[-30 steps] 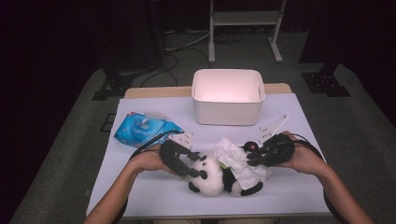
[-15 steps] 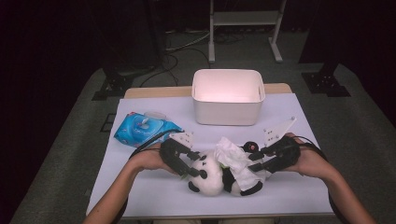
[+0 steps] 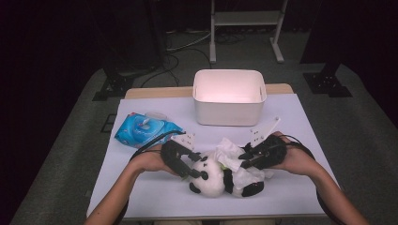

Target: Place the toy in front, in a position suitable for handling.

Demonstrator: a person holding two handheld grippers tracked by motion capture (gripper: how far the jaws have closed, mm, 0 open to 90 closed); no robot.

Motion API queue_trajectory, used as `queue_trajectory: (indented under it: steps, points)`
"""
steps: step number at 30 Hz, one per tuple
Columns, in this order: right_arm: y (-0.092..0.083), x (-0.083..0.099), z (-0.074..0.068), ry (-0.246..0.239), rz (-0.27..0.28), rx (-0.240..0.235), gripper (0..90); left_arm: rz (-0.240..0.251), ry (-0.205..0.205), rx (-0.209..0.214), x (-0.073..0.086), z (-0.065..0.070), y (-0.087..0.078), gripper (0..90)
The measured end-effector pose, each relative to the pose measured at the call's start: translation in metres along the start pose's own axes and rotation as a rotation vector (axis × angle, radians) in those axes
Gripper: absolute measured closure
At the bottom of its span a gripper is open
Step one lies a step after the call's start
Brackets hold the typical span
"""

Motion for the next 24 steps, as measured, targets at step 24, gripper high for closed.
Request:
queue_trajectory:
  steps: [24]
  points:
    - [-0.014, 0.048, 0.000, 0.107, -0.014, 0.010, 87.4, 0.020, 0.004, -0.005, -0.003, 0.002, 0.005, 39.4]
Point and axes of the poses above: each handheld gripper's, and its own axes: y roughly forward along the jaws, x roughly out of its underside, z roughly to its right, the point moved 1 cm from there along y, roughly forward along the jaws, and after that the axes turned 5 degrees about -z, right-handed, at the moved point
